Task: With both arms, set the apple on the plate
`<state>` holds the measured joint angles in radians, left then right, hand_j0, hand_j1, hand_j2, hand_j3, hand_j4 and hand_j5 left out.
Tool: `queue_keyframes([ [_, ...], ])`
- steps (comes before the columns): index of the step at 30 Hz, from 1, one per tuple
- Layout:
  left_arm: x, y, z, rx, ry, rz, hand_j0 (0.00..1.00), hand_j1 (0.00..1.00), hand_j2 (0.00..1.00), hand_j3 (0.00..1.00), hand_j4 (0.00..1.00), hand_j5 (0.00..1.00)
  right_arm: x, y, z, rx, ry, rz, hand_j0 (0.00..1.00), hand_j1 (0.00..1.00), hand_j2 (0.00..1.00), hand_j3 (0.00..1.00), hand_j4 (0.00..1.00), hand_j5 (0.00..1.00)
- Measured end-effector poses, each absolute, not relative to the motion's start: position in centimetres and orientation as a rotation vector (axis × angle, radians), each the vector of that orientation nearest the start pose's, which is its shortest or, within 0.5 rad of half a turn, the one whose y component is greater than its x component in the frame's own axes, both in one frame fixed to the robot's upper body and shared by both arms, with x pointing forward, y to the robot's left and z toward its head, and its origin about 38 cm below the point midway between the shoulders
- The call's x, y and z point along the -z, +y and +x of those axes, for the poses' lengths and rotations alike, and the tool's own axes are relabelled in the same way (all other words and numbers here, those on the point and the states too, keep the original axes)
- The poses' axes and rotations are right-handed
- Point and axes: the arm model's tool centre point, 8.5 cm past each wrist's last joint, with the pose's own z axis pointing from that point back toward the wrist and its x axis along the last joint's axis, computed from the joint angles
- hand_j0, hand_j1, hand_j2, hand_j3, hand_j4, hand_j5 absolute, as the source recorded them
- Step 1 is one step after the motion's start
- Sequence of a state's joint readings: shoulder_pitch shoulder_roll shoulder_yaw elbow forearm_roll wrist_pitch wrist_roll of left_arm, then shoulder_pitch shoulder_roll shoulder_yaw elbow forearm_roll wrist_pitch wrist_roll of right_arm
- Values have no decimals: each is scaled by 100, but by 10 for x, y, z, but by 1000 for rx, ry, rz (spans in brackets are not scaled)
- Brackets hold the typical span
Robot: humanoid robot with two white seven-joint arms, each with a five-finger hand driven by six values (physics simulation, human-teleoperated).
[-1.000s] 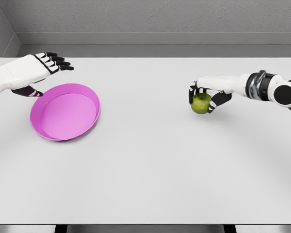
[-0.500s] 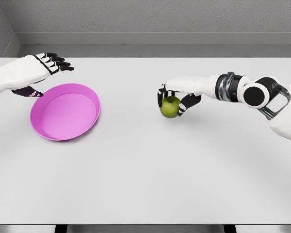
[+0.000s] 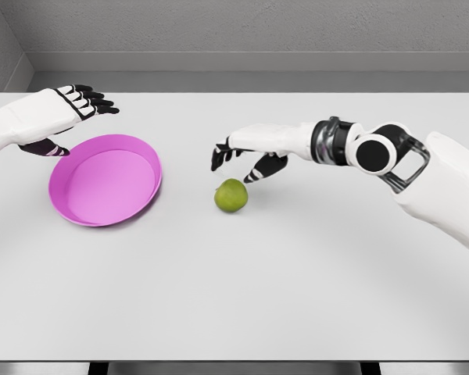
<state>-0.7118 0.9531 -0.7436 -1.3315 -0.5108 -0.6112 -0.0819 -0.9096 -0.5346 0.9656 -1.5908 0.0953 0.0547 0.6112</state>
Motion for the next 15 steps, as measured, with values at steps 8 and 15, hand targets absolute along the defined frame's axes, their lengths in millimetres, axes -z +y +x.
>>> queue_keyframes([
  [8,-236,360,446,1969,-1548,715,100,100,100,100,100,100,-270,-229,446,-1768,-1348,-269,100,100,100,100,100,100],
  [15,-242,356,445,1958,-1584,714,100,100,100,100,100,100,-292,-332,420,-1734,-1316,-443,100,100,100,100,100,100],
])
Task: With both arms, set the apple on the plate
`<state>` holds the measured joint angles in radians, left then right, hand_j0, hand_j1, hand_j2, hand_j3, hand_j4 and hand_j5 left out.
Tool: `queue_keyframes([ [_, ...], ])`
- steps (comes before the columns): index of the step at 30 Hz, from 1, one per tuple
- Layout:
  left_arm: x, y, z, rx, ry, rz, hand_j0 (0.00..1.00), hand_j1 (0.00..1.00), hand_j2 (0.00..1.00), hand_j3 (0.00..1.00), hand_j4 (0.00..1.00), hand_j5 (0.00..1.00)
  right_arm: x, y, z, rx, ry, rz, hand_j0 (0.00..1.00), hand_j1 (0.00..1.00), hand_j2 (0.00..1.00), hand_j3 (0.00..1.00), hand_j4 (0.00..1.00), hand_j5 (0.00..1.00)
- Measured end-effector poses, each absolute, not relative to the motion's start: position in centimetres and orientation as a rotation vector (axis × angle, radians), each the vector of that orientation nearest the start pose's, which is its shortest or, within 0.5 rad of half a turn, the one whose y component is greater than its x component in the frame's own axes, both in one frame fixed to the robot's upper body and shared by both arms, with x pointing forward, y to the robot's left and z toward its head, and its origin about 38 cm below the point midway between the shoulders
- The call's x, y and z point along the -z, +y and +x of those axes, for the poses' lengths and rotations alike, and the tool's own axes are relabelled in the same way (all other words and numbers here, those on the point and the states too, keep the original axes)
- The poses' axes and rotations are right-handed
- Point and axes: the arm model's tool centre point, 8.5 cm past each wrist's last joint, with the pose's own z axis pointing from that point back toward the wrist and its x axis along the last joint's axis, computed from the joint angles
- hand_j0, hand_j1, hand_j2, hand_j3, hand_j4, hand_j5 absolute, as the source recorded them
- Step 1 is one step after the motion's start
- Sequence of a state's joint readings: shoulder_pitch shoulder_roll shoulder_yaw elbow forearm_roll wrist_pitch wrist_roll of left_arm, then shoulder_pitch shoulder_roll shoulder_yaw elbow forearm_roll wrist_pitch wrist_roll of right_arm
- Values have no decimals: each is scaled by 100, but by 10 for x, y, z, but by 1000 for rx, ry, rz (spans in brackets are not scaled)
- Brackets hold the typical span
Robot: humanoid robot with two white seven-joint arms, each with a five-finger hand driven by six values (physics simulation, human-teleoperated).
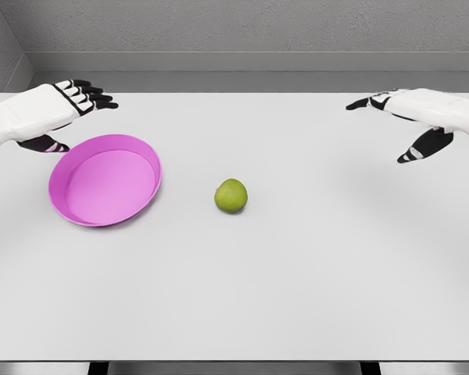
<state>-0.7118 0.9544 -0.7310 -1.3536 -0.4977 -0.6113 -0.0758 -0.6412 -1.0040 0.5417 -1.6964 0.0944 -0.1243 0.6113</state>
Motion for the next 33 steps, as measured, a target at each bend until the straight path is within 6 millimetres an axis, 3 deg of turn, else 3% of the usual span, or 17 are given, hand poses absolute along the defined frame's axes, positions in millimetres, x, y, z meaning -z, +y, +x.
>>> queue_keyframes([
  [2,-250,339,439,1983,-1641,691,100,100,100,100,100,100,-283,-341,414,-1730,-1306,-430,100,100,100,100,100,100],
  [5,-258,311,427,2025,-1730,638,100,100,100,100,100,100,-300,-346,414,-1718,-1347,-469,100,100,100,100,100,100],
  [9,-260,271,414,2095,-1810,543,100,100,100,100,100,100,-299,-349,412,-1707,-1354,-469,100,100,100,100,100,100],
  [12,-246,240,408,2179,-1789,438,100,100,100,100,100,100,-274,-352,406,-1698,-1308,-419,100,100,100,100,100,100],
  [15,-252,213,409,2260,-1790,401,100,100,100,100,100,100,-260,-352,401,-1700,-1285,-386,100,100,100,100,100,100],
  [19,-241,180,405,2301,-1815,311,100,100,100,100,100,100,-254,-352,399,-1700,-1274,-373,100,100,100,100,100,100],
  [27,-233,134,414,2382,-1796,272,100,100,100,100,100,100,-255,-354,399,-1695,-1272,-380,100,100,100,100,100,100],
  [33,-229,124,433,2471,-1680,323,100,100,100,100,100,100,-254,-354,398,-1696,-1270,-377,100,100,100,100,100,100],
])
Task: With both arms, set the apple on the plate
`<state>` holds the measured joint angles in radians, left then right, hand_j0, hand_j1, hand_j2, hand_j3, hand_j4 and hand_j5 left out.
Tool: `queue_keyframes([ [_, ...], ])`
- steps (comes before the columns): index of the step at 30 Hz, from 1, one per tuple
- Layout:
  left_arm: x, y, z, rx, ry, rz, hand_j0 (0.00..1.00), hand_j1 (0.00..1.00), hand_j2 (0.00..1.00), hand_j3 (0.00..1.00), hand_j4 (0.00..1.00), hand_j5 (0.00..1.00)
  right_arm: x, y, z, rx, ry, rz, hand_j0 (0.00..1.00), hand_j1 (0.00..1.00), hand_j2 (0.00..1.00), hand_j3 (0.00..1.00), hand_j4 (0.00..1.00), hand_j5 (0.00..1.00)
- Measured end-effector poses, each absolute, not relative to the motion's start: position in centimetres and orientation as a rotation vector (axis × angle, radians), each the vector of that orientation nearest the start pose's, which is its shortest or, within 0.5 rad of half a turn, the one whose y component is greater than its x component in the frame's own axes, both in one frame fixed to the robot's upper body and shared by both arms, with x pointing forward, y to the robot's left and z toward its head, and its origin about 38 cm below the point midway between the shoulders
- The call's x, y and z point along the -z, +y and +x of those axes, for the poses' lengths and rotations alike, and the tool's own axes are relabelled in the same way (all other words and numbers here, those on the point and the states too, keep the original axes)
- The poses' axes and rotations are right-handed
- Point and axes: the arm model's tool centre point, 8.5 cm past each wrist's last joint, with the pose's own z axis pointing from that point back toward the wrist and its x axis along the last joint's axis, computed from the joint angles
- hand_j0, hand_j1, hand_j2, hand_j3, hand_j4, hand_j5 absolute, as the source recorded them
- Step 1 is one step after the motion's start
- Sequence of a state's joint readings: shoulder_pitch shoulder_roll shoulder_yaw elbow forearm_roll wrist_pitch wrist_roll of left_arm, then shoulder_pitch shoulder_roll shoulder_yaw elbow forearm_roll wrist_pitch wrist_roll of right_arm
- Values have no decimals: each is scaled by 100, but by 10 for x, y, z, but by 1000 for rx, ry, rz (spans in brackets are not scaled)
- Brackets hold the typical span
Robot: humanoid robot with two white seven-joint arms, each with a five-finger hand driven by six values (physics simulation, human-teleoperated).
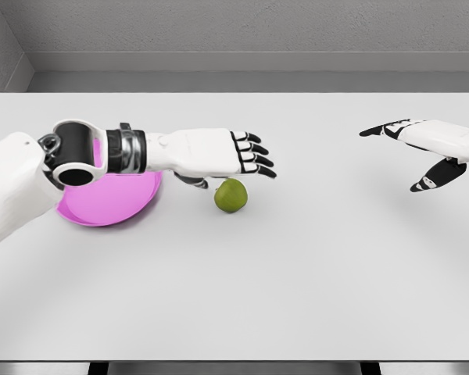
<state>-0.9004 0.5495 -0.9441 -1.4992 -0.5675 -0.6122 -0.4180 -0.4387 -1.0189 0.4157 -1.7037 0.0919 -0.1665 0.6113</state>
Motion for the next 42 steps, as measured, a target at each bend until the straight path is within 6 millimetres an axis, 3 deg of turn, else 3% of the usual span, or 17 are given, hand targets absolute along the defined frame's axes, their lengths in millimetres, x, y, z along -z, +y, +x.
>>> queue_keyframes([
  [12,-196,120,430,-2846,1600,-280,100,100,100,100,100,100,-252,-354,397,-1696,-1266,-373,100,100,100,100,100,100],
  [24,-175,105,442,-2909,1571,-254,100,100,100,100,100,100,-246,-358,395,-1694,-1245,-366,100,100,100,100,100,100],
  [32,-167,100,443,-2945,1488,-233,83,83,83,83,83,83,-247,-357,395,-1697,-1247,-367,100,100,100,100,100,100],
  [35,-167,100,444,-2950,1473,-235,53,53,53,53,53,53,-247,-357,395,-1697,-1247,-367,100,100,100,100,100,100],
  [42,-168,102,445,-2956,1472,-238,40,40,40,40,40,40,-247,-357,394,-1697,-1246,-366,100,100,100,100,100,100],
])
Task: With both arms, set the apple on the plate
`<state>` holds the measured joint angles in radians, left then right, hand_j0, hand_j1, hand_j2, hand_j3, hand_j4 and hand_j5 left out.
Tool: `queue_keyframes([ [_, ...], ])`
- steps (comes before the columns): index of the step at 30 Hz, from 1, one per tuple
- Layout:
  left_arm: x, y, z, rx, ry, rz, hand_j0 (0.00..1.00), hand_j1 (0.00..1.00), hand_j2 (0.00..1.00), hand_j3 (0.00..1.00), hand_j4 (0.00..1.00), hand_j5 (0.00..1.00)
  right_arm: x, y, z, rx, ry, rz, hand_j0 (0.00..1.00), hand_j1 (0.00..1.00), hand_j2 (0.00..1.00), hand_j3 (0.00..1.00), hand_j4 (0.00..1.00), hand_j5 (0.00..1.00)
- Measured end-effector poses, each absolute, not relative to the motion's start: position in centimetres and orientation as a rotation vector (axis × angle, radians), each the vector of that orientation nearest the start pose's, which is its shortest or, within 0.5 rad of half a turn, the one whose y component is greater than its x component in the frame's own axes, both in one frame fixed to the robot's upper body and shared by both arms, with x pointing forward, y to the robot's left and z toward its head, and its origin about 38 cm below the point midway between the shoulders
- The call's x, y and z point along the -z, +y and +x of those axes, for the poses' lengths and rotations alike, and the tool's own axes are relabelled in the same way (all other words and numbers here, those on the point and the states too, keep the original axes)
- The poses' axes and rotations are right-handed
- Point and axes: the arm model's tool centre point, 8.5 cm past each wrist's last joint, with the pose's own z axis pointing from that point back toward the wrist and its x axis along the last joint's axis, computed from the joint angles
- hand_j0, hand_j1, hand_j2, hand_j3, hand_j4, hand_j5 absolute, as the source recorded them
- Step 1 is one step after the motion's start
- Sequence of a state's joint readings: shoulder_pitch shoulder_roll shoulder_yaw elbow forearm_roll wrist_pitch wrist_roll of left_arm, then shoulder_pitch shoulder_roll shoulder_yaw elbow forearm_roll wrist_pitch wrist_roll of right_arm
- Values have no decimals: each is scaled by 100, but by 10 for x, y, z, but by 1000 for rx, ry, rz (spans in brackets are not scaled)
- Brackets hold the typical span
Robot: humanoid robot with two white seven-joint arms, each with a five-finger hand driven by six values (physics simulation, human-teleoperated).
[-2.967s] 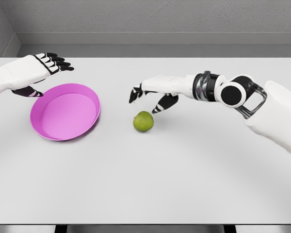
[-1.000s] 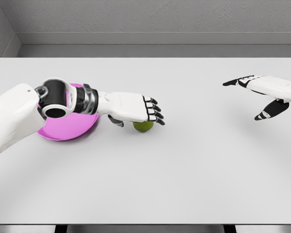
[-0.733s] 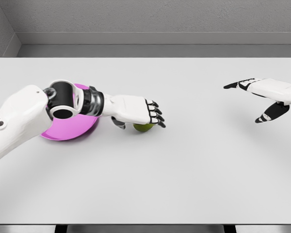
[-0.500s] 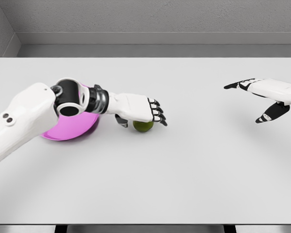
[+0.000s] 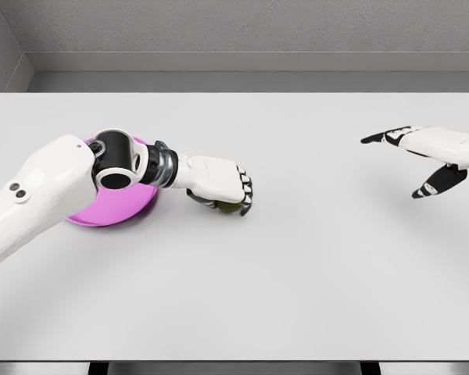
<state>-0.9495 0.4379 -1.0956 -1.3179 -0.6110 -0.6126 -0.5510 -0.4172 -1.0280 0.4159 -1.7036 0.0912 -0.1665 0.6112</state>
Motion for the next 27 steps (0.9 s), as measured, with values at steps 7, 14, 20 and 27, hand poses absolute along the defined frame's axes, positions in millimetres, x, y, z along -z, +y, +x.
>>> queue_keyframes([
  [7,-177,117,450,-2972,1540,-227,24,24,24,24,24,24,-247,-357,394,-1698,-1246,-366,100,100,100,100,100,100],
  [14,-203,161,462,-2986,1750,-266,21,21,21,21,21,21,-247,-357,394,-1699,-1246,-367,100,100,100,100,100,100],
  [20,-220,209,470,-3002,1909,-358,21,21,21,21,21,21,-247,-357,394,-1699,-1246,-367,100,100,100,100,100,100],
  [27,-222,282,465,-3120,1897,-520,21,21,21,21,21,21,-246,-357,394,-1699,-1243,-365,100,100,100,100,100,100],
])
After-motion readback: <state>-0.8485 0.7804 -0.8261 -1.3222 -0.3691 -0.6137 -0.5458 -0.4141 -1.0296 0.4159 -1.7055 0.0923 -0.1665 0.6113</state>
